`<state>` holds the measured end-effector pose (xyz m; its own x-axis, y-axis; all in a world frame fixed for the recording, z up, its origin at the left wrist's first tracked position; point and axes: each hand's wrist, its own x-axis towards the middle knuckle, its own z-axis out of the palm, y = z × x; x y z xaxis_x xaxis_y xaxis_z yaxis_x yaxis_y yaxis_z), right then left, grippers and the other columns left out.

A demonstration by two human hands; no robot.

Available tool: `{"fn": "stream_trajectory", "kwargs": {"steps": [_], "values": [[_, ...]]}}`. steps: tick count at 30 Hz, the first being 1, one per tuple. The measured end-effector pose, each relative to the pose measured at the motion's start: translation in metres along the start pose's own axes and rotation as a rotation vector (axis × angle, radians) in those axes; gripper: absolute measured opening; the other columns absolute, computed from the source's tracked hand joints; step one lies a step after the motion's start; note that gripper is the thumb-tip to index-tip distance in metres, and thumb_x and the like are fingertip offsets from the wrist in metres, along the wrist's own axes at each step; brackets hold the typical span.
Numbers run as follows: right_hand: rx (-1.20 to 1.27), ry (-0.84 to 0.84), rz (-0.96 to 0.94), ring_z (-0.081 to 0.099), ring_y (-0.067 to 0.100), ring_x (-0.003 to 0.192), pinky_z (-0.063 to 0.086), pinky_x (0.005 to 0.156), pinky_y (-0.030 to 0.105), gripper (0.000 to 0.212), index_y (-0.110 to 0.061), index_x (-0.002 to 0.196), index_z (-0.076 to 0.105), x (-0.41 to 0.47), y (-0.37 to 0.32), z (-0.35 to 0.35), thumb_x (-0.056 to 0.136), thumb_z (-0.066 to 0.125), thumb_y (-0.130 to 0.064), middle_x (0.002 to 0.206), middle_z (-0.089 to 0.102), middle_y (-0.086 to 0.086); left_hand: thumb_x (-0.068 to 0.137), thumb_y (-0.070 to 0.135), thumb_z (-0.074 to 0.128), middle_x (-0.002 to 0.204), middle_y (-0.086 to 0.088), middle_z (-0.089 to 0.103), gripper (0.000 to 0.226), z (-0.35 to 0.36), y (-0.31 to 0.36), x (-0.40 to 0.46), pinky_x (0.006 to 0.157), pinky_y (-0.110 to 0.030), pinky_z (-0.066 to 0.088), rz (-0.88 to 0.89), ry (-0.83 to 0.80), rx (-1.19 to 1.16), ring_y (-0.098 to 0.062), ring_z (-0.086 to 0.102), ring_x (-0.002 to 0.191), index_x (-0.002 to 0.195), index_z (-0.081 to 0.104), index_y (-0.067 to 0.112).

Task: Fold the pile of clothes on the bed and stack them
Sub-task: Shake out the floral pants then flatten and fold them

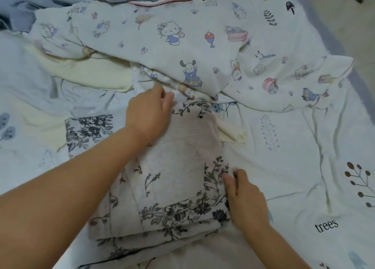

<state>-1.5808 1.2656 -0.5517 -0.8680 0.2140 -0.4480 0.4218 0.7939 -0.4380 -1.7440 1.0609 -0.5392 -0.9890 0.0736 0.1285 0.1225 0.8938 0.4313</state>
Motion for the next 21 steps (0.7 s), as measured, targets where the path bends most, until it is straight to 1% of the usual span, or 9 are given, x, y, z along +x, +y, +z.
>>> {"fn": "stream_trajectory", "kwargs": {"steps": [2, 4, 6, 10, 12, 15, 17, 19, 21], "values": [[0.057, -0.037, 0.011, 0.054, 0.013, 0.076, 0.039, 0.065, 0.029, 0.073, -0.028, 0.127, 0.034, -0.006, -0.004, -0.002, 0.075, 0.013, -0.074, 0.088, 0.060, -0.010, 0.096, 0.045, 0.030, 0.071, -0.004, 0.056, 0.040, -0.014, -0.024, -0.016, 0.064, -0.033, 0.034, 0.033, -0.046, 0.085, -0.025, 0.050, 0.062, 0.087, 0.051, 0.012], [0.064, -0.072, 0.016, 0.060, 0.016, 0.088, 0.043, 0.070, 0.027, 0.070, -0.028, 0.133, 0.028, -0.009, -0.010, -0.001, 0.079, 0.031, -0.073, 0.102, 0.061, -0.008, 0.096, 0.046, 0.035, 0.080, -0.011, 0.064, 0.042, -0.020, -0.049, -0.038, 0.061, -0.032, 0.035, 0.037, -0.221, 0.207, -0.029, 0.057, 0.069, 0.098, 0.056, 0.009], [0.046, -0.064, 0.005, 0.062, 0.016, 0.087, 0.047, 0.068, 0.027, 0.066, -0.030, 0.129, 0.027, -0.013, -0.015, 0.000, 0.079, 0.047, -0.068, 0.098, 0.059, -0.011, 0.095, 0.045, 0.037, 0.079, -0.014, 0.066, 0.041, -0.024, -0.066, -0.049, 0.054, -0.031, 0.032, 0.036, -0.320, 0.255, -0.030, 0.057, 0.067, 0.100, 0.056, 0.009], [-0.048, -0.075, -0.002, 0.054, 0.010, 0.074, 0.043, 0.059, 0.026, 0.060, -0.033, 0.122, 0.024, -0.019, -0.018, -0.002, 0.079, 0.048, -0.067, 0.084, 0.051, -0.018, 0.093, 0.046, 0.040, 0.075, -0.015, 0.064, 0.041, -0.032, -0.075, -0.041, 0.049, -0.030, 0.032, 0.033, -0.228, 0.358, -0.029, 0.054, 0.062, 0.092, 0.056, 0.009], [-0.190, -0.081, 0.018, 0.054, 0.015, 0.091, 0.044, 0.071, 0.029, 0.068, -0.027, 0.135, 0.021, -0.023, -0.023, -0.003, 0.083, 0.048, -0.063, 0.102, 0.055, -0.009, 0.095, 0.041, 0.042, 0.098, -0.016, 0.063, 0.039, -0.032, -0.071, -0.046, 0.068, -0.038, 0.043, -0.056, -0.284, 0.479, -0.033, 0.058, 0.088, 0.111, 0.056, 0.009], [-0.304, 0.246, -0.173, 0.048, 0.031, 0.116, 0.045, 0.090, 0.044, 0.069, -0.009, 0.142, 0.030, -0.026, -0.042, 0.001, 0.088, 0.055, -0.044, 0.130, 0.048, 0.016, 0.092, 0.033, 0.046, 0.119, -0.022, 0.052, 0.039, -0.032, -0.049, -0.061, 0.090, -0.049, 0.035, -0.069, -0.059, 0.383, -0.038, 0.048, 0.109, 0.119, 0.052, 0.005], [-0.295, 0.409, -0.325, 0.038, 0.036, 0.127, 0.036, 0.098, 0.056, 0.062, -0.010, 0.140, 0.034, -0.031, -0.059, 0.011, 0.087, 0.044, -0.041, 0.139, 0.041, 0.023, 0.092, 0.041, 0.038, 0.139, -0.022, 0.039, 0.054, -0.027, -0.030, -0.081, 0.105, -0.051, 0.022, 0.022, 0.012, 0.323, -0.036, 0.036, 0.127, 0.134, 0.042, 0.008], [-0.360, 0.323, -0.411, 0.027, 0.035, 0.137, 0.022, 0.106, 0.059, 0.063, -0.017, 0.143, 0.033, -0.035, -0.067, 0.028, 0.087, 0.033, -0.046, 0.148, 0.033, 0.019, 0.095, 0.052, 0.025, 0.153, -0.015, 0.021, 0.062, -0.017, -0.027, -0.110, 0.112, -0.052, 0.007, 0.128, -0.116, 0.324, -0.032, 0.020, 0.140, 0.146, 0.027, 0.017], [-0.511, 0.181, -0.473, 0.026, 0.034, 0.139, 0.019, 0.108, 0.063, 0.063, -0.023, 0.142, 0.039, -0.035, -0.063, 0.046, 0.086, 0.030, -0.051, 0.150, 0.028, 0.013, 0.094, 0.057, 0.011, 0.154, -0.012, 0.017, 0.063, -0.008, -0.039, -0.133, 0.113, -0.057, 0.009, 0.146, -0.315, 0.361, -0.035, 0.020, 0.141, 0.147, 0.021, 0.023]]}}
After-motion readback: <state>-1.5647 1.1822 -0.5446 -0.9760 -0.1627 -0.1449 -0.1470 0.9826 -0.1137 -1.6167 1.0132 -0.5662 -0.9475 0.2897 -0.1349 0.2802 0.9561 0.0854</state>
